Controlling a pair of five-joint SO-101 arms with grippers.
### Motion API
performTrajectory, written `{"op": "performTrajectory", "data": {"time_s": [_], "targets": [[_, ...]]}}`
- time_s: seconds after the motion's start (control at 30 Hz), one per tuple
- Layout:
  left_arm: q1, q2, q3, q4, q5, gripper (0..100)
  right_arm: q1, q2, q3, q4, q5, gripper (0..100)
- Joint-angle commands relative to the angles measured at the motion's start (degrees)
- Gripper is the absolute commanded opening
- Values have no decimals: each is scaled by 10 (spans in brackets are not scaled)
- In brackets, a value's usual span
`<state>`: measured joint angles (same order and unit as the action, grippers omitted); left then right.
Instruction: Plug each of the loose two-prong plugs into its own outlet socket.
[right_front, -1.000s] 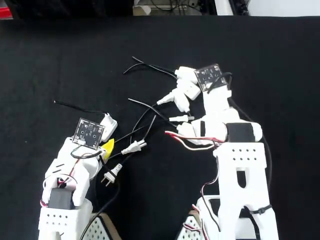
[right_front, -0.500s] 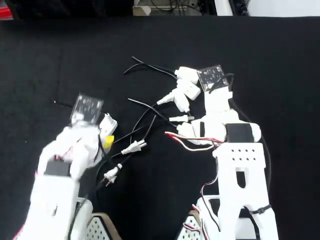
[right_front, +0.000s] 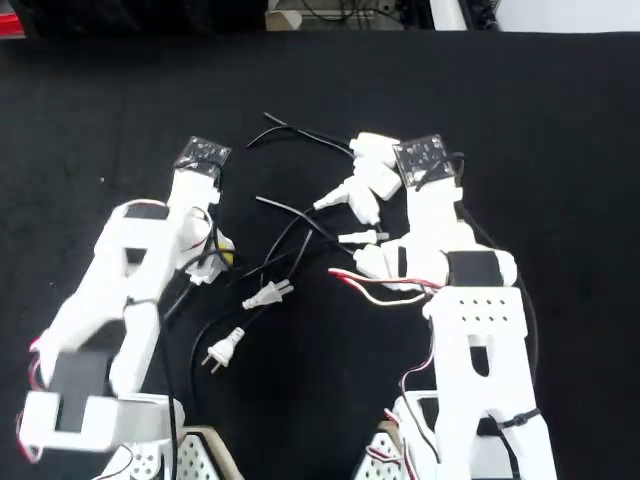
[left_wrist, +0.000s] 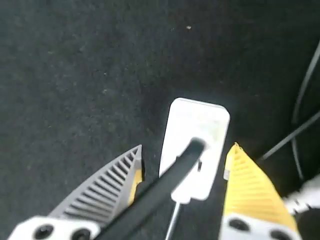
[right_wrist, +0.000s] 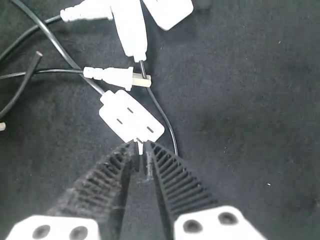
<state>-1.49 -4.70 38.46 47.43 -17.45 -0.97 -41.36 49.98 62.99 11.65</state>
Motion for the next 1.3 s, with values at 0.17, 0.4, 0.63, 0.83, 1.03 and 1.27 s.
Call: {"op": "performTrajectory", "data": {"time_s": [0.17, 0.4, 0.63, 0.83, 1.03, 1.27], "targets": [[-3, 90, -82, -7, -4, 166, 11, -15, 3, -18, 0, 18], [-3, 114, -125, -4, -2, 37, -4, -15, 8, -17, 0, 18], [-27, 135, -265, -9, -3, 30, -4, -15, 9, -17, 0, 18], [-24, 256, -428, 3, -3, 33, -4, -15, 9, -17, 0, 18], [-29, 433, -647, 178, -48, 34, -4, -15, 9, -17, 9, 18], [-29, 548, -896, 404, -80, 107, -4, -15, 10, -17, 18, 18]]}}
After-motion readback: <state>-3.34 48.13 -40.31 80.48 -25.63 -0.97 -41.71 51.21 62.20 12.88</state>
